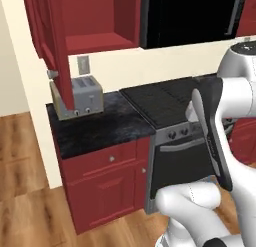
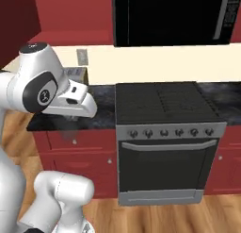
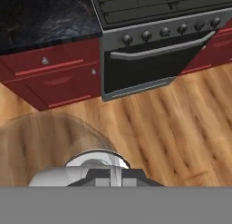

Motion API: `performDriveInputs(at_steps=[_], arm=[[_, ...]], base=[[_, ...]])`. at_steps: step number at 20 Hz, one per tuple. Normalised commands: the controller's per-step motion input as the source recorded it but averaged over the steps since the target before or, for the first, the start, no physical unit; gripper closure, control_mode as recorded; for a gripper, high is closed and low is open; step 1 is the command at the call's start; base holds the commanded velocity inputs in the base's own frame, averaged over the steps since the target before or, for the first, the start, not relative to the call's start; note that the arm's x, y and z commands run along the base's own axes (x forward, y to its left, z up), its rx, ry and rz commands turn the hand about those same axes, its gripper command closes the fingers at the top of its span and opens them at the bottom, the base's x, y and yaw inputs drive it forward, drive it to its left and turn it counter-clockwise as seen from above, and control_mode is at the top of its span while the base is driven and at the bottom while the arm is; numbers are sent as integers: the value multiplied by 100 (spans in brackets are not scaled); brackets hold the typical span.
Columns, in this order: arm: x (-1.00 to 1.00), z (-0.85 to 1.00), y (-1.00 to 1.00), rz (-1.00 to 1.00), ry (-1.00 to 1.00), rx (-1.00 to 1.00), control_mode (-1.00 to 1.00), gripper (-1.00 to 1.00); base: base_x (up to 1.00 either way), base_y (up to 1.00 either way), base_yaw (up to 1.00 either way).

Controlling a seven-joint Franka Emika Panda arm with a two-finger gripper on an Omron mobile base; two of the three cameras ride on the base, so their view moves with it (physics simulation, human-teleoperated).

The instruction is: There is a bowl on the dining counter. Grab a lemon wedge from the fridge and place it in the bowl. Then get the liquor bottle and glass cup from the cabinet and place them next to the bowl.

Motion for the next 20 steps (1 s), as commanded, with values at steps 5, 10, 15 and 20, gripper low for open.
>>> performDriveInputs(at_steps=[5, 10, 15, 20], arm=[[0, 0, 0, 0, 0, 0, 100, 100], [0, 0, 0, 0, 0, 0, 100, 100], [0, 0, 0, 0, 0, 0, 100, 100], [0, 0, 0, 0, 0, 0, 100, 100]], base=[[-15, -55, -73], [0, -44, -86], [0, -45, -86], [0, -48, -85]])
